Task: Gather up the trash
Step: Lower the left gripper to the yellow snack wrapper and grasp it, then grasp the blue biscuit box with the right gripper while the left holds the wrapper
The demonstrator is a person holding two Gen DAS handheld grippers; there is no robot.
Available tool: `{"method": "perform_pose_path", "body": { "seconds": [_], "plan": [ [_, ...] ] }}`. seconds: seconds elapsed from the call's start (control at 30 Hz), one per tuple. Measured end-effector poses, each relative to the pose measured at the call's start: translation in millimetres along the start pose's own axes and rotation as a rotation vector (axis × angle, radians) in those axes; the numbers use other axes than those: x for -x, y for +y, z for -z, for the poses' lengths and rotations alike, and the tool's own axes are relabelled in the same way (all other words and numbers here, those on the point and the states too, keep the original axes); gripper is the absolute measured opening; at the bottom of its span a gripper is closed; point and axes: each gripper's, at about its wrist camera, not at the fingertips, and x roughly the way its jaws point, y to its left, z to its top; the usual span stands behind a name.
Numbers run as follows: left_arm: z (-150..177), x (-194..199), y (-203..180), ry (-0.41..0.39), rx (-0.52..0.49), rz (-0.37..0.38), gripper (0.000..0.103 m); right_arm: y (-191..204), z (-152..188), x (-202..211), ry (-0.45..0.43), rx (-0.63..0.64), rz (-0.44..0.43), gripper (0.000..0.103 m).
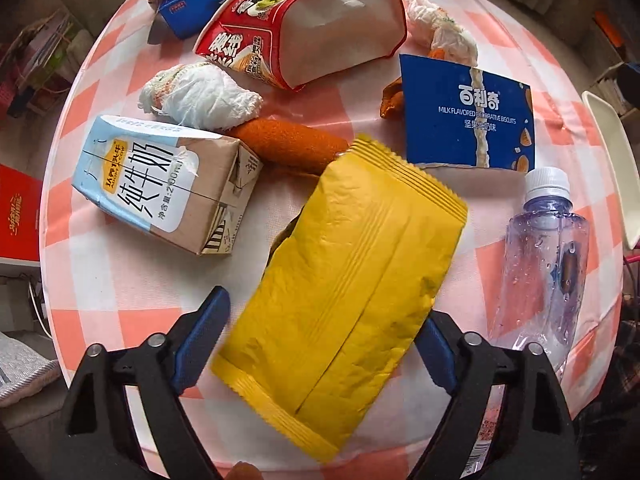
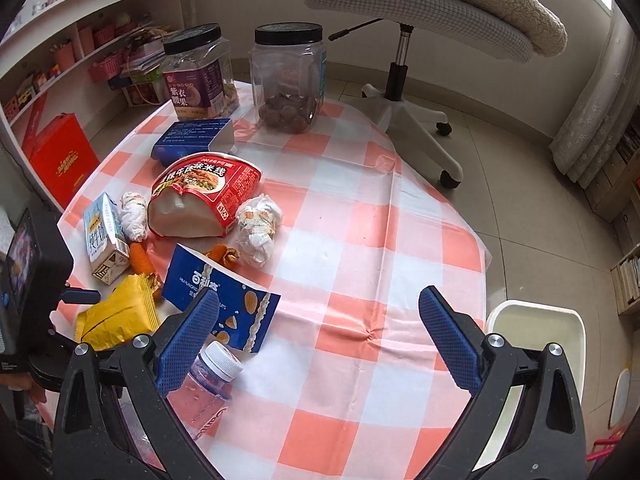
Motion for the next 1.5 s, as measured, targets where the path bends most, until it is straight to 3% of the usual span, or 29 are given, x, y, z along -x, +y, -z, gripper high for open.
{"method": "perform_pose_path", "body": {
  "seconds": [0.03,0.1,0.17,0.53,0.63,0.7,0.8,1.1,1.5],
  "plan": [
    [0.1,4.7,1.2,-0.013,0.008,0.014,0.042,2.8,0.1,-5.5,0.015,0.014,-0.008,0.096],
    [1.1,11.8,7.7,-0.023,0.049,0.057,0.024,3.0,1.9,-18.8,0.062,-0.011,-0.045,0.096],
    [3.2,22.9,12.7,-0.054,0.077,0.068,0.022,-0.3,4.9,-31.9,0.110,-0.068,-0.093,0.096],
    [13.9,132.2,13.9,-0.326,0.186,0.198,0.021,8.7,11.4,-79.1,0.176,-0.211,-0.279,0.095],
    [15.2,136.3,11.8,-0.345,0.195,0.197,0.021,18.7,11.5,-85.2,0.177,-0.188,-0.268,0.076],
    [12.1,131.5,14.5,-0.344,0.202,0.185,0.021,22.7,10.5,-82.5,0.171,-0.184,-0.304,0.048],
    [13.0,124.1,26.1,-0.344,0.233,0.166,0.021,27.0,4.6,-65.2,0.122,-0.170,-0.317,0.030],
    [13.8,135.5,32.0,-0.412,0.284,0.142,0.021,45.4,-9.6,-3.2,-0.045,-0.044,-0.293,0.013],
    [3.1,160.9,3.3,-0.538,0.264,0.145,0.021,12.6,-11.7,68.4,-0.237,-0.045,-0.230,0.013]
  ]
}}
